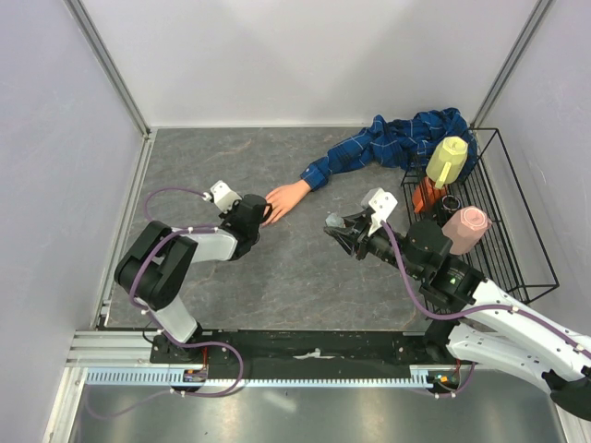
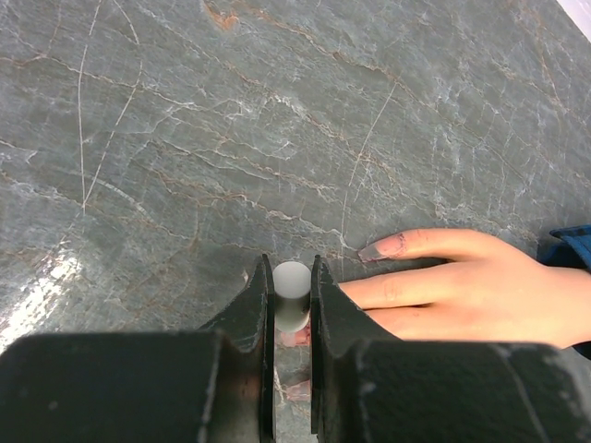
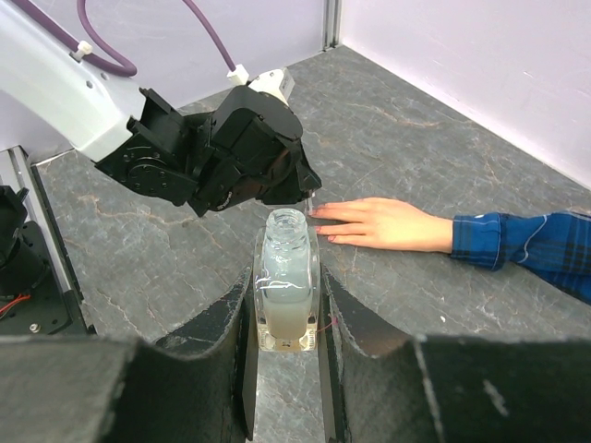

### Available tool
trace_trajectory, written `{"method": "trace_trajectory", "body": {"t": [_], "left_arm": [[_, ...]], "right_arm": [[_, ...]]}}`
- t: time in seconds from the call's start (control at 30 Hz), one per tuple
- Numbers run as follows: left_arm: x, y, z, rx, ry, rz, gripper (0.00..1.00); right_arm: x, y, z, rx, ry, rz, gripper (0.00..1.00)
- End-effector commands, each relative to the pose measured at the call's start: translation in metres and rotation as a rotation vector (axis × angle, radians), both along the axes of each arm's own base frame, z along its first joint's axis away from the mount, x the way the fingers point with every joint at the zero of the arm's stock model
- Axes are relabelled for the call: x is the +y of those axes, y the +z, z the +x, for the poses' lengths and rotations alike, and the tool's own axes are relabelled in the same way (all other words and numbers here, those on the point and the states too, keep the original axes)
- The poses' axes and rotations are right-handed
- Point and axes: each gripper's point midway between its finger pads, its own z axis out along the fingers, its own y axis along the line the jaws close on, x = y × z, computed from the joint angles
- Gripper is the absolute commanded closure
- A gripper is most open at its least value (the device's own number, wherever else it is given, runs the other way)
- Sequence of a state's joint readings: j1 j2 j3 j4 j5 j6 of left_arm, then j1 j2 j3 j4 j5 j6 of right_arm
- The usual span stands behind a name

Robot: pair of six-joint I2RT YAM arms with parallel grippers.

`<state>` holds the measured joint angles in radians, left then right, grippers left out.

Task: Paint the nails

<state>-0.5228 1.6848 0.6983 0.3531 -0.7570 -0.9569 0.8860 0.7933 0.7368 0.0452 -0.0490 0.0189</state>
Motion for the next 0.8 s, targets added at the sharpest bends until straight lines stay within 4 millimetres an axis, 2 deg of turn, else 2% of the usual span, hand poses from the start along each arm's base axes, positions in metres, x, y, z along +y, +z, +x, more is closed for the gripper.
{"method": "trace_trajectory", "body": {"t": [0.0,0.4,0.77], "left_arm": [[0.001,0.0152,0.0146,-0.063,0.051,-0.032,0.98],[0.0043,0.0165,0.0159,-0.07,0.057,-0.031,0.98],[-0.0014,0.0178,0.0206,-0.079,0.022,-0.034,0.98]], "right_arm": [[0.0026,0.013,-0.0002,-0.035,0.013,0.039,1.0],[0.0023,0.0119,0.0003,-0.033,0.013,0.041,1.0],[0.0038,0.0112,0.0001,-0.031,0.019,0.041,1.0]]}}
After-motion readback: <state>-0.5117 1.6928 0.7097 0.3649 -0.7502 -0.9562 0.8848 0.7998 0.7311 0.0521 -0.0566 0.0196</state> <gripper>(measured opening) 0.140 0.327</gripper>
